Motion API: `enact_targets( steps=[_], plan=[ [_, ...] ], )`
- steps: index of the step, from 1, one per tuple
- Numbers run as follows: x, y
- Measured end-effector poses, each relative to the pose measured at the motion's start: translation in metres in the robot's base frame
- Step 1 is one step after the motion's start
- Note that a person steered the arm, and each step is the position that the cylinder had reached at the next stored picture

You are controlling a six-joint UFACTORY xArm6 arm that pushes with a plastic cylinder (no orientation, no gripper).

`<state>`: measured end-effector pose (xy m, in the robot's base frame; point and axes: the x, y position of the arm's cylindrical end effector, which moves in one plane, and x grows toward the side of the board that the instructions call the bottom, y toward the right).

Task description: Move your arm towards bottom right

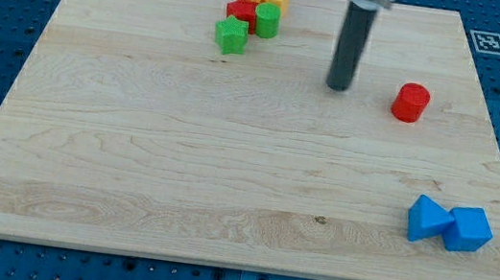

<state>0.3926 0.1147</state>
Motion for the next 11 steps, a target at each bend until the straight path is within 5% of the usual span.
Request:
enact_targets(
  steps=[1, 3, 7, 8, 11],
  plan=[
    [0.053, 0.020],
    [0.077, 0.039],
    [0.126, 0.190],
    [0.165, 0.209],
    [0.189, 0.189]
  ],
)
